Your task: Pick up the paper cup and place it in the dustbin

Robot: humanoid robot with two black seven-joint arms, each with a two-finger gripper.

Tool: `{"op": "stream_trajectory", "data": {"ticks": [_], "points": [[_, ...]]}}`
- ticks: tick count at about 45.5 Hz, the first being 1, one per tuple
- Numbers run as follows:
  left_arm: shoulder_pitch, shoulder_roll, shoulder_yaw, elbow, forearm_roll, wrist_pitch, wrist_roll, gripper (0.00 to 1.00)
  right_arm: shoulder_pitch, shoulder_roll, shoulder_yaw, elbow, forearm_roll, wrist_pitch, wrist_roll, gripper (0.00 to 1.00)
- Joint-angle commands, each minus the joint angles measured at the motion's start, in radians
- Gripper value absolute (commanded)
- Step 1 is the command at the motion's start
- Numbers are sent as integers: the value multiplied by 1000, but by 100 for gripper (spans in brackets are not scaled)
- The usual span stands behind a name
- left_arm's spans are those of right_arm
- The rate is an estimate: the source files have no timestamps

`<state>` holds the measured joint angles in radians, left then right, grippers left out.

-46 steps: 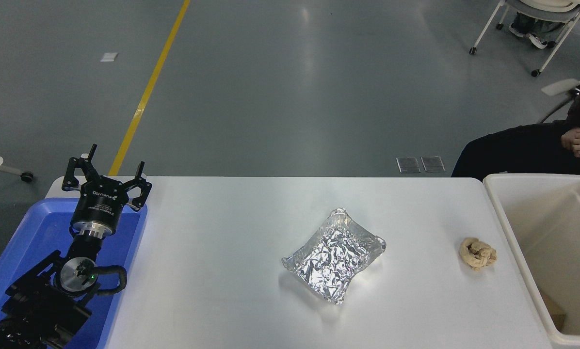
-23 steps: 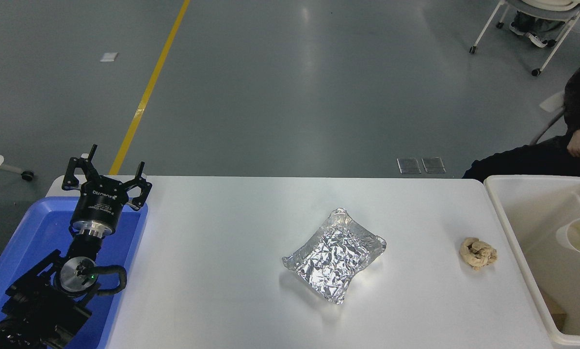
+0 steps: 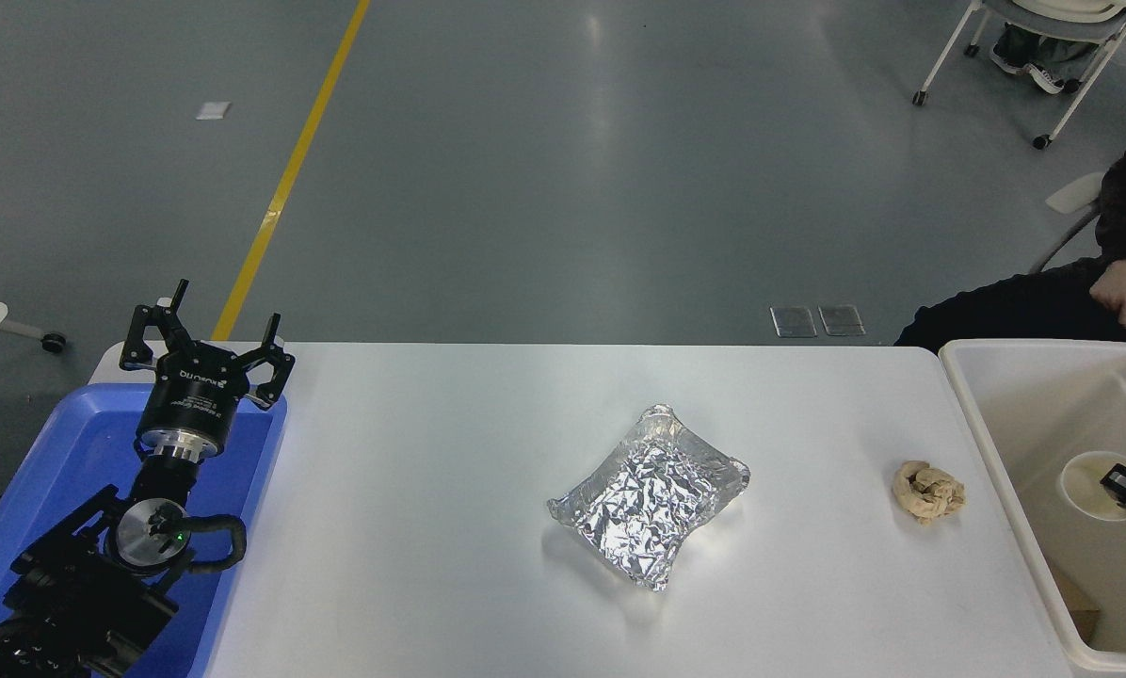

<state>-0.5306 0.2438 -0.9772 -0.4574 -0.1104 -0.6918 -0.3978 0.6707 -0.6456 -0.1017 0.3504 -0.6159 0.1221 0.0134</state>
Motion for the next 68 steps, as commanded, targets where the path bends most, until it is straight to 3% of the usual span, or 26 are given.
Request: {"op": "stream_trajectory", "data": {"ticks": [1,7,15,25,37,51,68], "points": [[0,0,2,0,0,0,1,100,3,0,-9,12,5,7,5,100],[0,0,2,0,0,0,1,100,91,-26,-108,129,-8,14,5,100],[-2,0,2,0,0,-2,2,100,449,-172,-488,465,-7,109,3,100],[-2,0,3,0,0,-2,2,100,871,-178,-751,723,8,290,2,100],[0,0,2,0,0,-2,1,100,1236,-31,-871,955,241,599,-1,100],[1,0,2,0,0,2,-1,100,1463,222,-879,1048,444,663,-3,100],[1,0,0,0,0,3,-1,100,1688,230,-928,1191,507,663,-4,100]]}}
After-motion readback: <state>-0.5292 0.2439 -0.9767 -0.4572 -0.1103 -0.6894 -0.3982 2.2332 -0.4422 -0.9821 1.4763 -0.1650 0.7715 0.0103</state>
